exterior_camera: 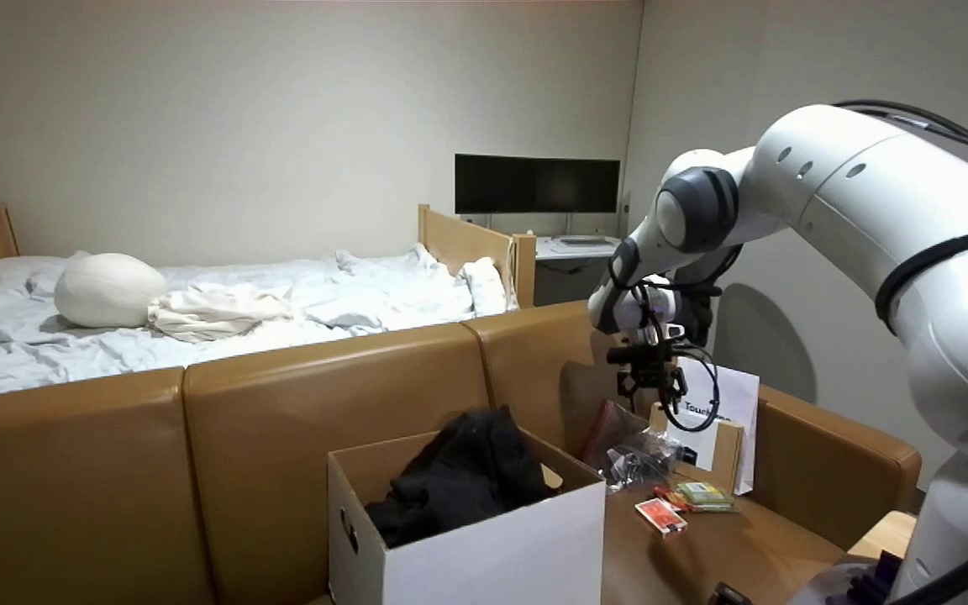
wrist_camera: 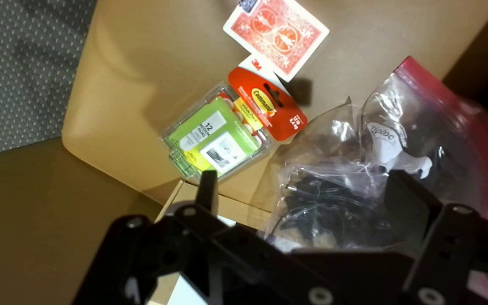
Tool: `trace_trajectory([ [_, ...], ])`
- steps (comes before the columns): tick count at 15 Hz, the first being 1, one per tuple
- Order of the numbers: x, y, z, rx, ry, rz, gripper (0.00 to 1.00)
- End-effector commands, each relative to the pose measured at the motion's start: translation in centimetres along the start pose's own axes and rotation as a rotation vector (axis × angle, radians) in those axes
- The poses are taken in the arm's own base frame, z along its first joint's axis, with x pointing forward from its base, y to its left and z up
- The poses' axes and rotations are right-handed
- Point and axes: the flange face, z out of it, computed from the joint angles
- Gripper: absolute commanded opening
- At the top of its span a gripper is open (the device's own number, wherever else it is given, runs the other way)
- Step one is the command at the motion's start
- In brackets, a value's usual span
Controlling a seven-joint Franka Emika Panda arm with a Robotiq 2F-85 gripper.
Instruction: Pick up the packet and the card box and put them in the storage box
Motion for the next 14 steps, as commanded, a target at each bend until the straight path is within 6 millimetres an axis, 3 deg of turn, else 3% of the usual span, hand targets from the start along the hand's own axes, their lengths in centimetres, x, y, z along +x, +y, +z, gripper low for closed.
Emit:
trace_trajectory([
  [1, 0.1, -0.1, -0.5, 0.001, -0.005, -0.001, 1.0],
  [3, 0.0, -0.3, -1.4, 0.008, -0.007, -0.003, 1.0],
  [4, 0.5, -1.1, -0.4, -0.003, 0.013, 0.028, 1.0],
  [7, 1.2, -2.2, 5.3, -0.1, -0.032, 0.09, 1.0],
  [12, -0.7, -3.6, 15.6, -0.255, -0.128, 0.079, 1.0],
  [13, -0.8, -3.7, 17.0, -0.273, -0.135, 0.084, 1.0],
  [14, -1.2, -2.9, 16.1, -0.276, -0.106, 0.102, 1.0],
])
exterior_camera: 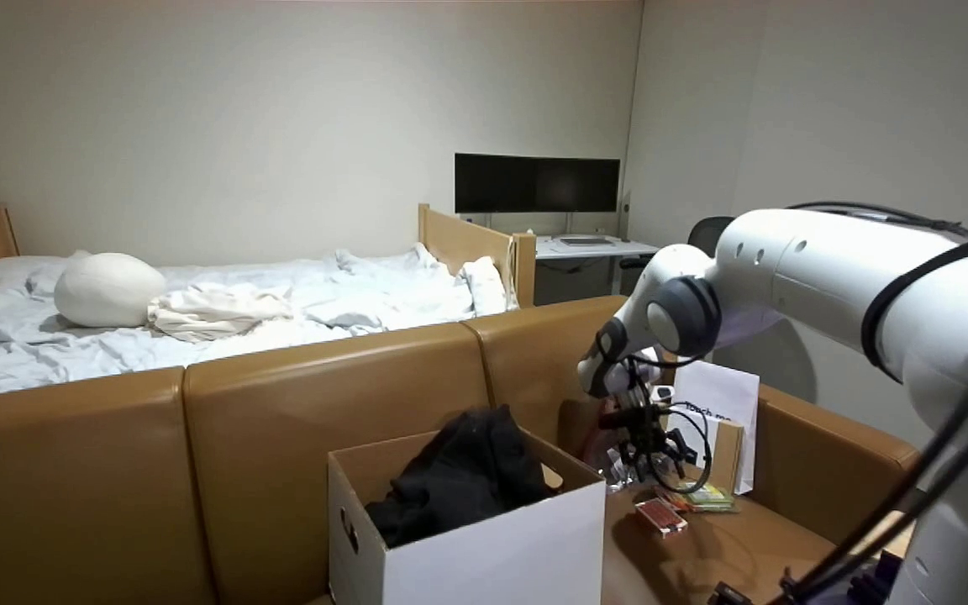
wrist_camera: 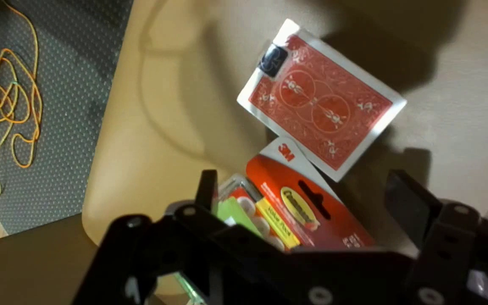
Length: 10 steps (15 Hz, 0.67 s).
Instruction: Pick up the packet and the card box and put them in the storage box
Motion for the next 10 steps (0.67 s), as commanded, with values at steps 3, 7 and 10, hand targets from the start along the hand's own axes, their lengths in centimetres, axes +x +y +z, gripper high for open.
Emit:
trace_trajectory([
  [3, 1.7, 0.0, 0.1, -0.019, 0.117, 0.094, 1.0],
  [7, 2.5, 0.4, -1.0, -0.021, 0.158, 0.108, 1.0],
  [10, 1.4, 0.1, 0.4, -0.071, 0.149, 0.065, 1.0],
])
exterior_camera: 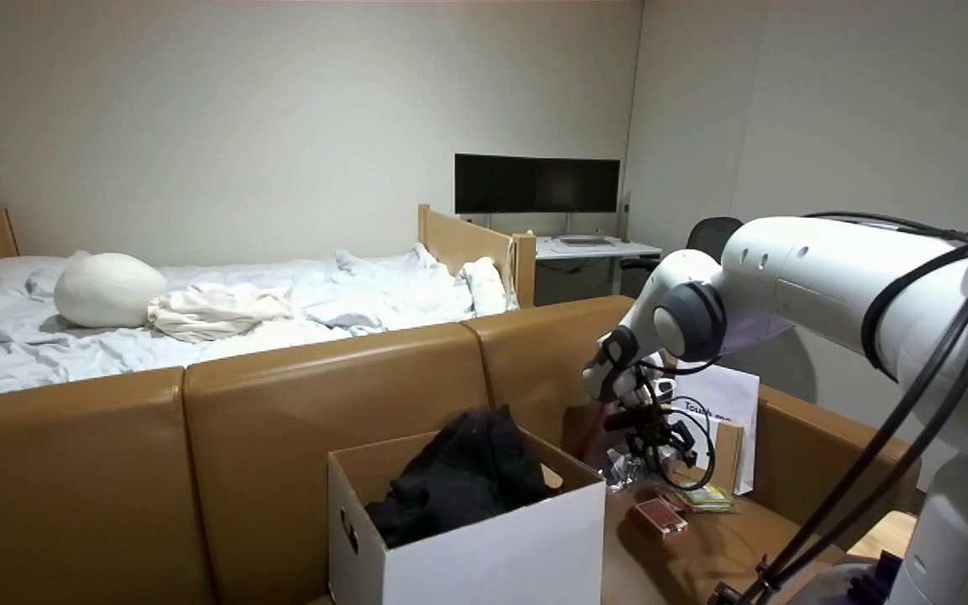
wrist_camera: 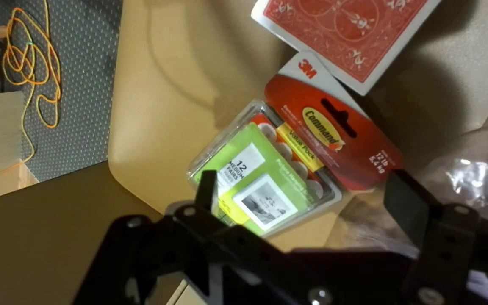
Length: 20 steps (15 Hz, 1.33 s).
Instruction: Pick up the packet and the card box and put them in the storage box
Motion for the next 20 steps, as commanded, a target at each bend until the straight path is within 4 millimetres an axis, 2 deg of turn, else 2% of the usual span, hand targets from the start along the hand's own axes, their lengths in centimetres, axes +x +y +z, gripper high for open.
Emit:
trace_trajectory([
  [1, -1.5, -0.4, 1.7, -0.043, -0.017, -0.036, 1.0],
  [6, -3.4, -1.5, 2.4, -0.064, -0.026, -0.086, 1.0],
  [12, -4.5, -0.4, 4.0, -0.158, -0.1, -0.093, 1.0],
  [13, -4.6, 0.0, 4.2, -0.162, -0.153, -0.136, 1.0],
  [14, -4.6, -0.7, 3.4, -0.142, -0.097, -0.105, 1.0],
  [18, -4.7, -0.3, 3.9, -0.151, -0.139, -0.106, 1.0],
  [20, -4.2, -0.7, 3.5, -0.117, -0.085, -0.05, 1.0],
])
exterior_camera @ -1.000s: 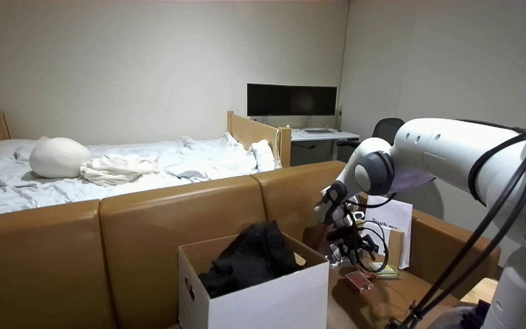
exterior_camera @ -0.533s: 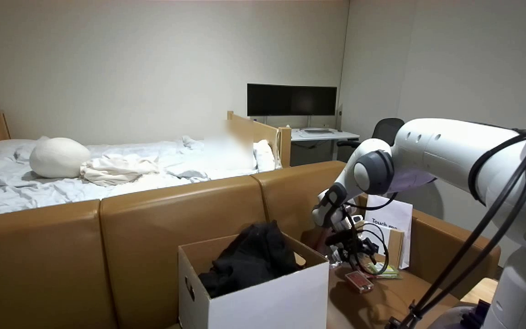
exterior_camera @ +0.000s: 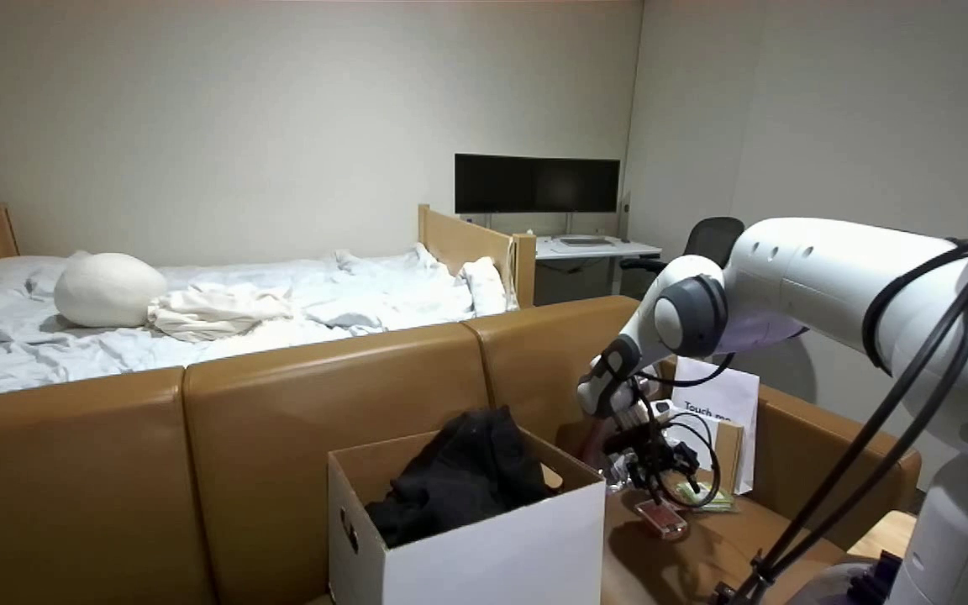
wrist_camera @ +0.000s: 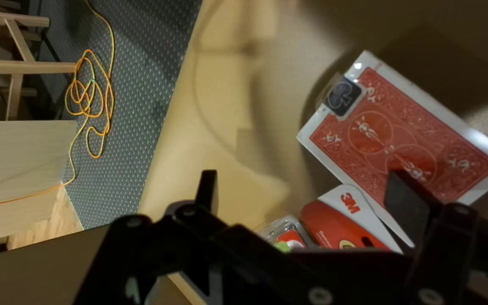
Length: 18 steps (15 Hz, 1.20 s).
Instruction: Pick up the packet and the card box and put them in the storage box
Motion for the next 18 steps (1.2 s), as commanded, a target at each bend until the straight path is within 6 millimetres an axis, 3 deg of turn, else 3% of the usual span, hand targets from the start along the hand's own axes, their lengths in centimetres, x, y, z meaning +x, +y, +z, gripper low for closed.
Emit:
trace_trajectory([
  [1, 0.6, -0.5, -0.3, 0.054, 0.069, 0.075, 1.0],
  [5, -0.2, -1.5, 1.6, 0.119, 0.038, 0.058, 1.0],
  [9, 2.2, 1.3, 3.1, 0.218, -0.143, 0.008, 1.0],
  [13, 4.6, 4.3, 4.5, 0.309, -0.314, 0.153, 1.0],
  [18, 5.8, 6.0, 5.2, 0.417, -0.498, 0.303, 1.0],
])
